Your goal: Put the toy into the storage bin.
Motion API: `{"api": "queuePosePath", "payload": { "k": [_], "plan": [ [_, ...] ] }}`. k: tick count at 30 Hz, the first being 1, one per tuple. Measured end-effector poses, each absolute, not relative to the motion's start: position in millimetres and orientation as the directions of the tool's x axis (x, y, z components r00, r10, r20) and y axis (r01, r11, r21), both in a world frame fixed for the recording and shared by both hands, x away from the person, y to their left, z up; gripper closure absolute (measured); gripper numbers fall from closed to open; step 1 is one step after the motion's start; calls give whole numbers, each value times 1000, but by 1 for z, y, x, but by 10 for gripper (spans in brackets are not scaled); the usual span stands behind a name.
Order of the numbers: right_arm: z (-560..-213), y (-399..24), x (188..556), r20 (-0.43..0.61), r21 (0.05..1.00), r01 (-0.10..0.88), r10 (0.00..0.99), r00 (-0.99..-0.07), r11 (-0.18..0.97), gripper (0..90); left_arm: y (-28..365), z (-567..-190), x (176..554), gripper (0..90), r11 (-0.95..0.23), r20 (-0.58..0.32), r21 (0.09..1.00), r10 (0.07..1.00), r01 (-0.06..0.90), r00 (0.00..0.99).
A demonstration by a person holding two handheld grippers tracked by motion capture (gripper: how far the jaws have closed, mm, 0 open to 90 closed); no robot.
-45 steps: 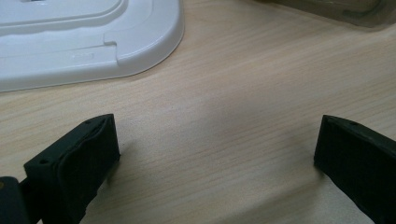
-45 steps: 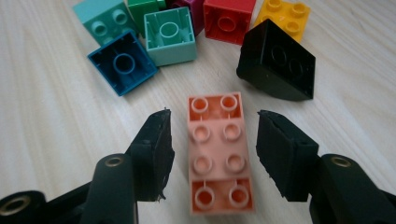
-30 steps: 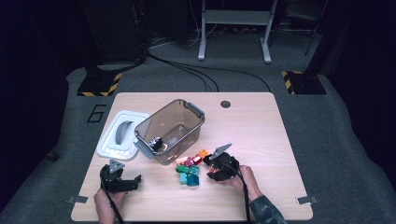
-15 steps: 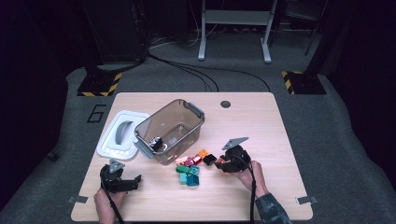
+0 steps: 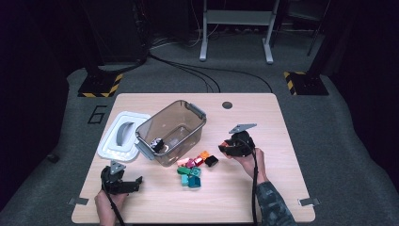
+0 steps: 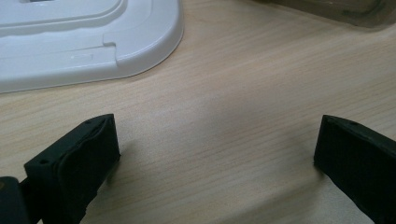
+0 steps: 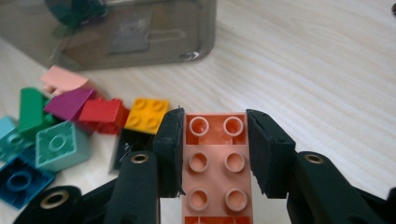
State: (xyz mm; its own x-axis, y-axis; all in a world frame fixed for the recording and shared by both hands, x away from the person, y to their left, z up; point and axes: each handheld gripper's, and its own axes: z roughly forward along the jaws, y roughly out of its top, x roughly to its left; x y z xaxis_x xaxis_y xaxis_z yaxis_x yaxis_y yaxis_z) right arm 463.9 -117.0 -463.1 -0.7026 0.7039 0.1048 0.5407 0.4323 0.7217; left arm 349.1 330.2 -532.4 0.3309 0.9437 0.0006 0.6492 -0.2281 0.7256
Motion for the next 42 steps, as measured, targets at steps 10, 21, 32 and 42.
{"api": "queuePosePath", "payload": {
  "k": [10, 21, 32, 42],
  "plan": [
    [-459, -111, 485, 115, 733, 545, 716, -689, 407, 588, 330, -532, 349, 0, -227, 0, 726, 944, 649, 331],
    [-446, -101, 501, 104, 742, 536, 720, -686, 403, 589, 330, -532, 349, 0, -229, 1, 725, 943, 649, 332],
    [-435, -100, 513, 94, 753, 529, 731, -676, 392, 589, 330, -532, 349, 0, -229, 1, 725, 943, 649, 332],
    [-423, -97, 525, 76, 758, 523, 744, -664, 390, 589, 330, -532, 349, 0, -229, -1, 725, 943, 650, 333]
  ]
}}
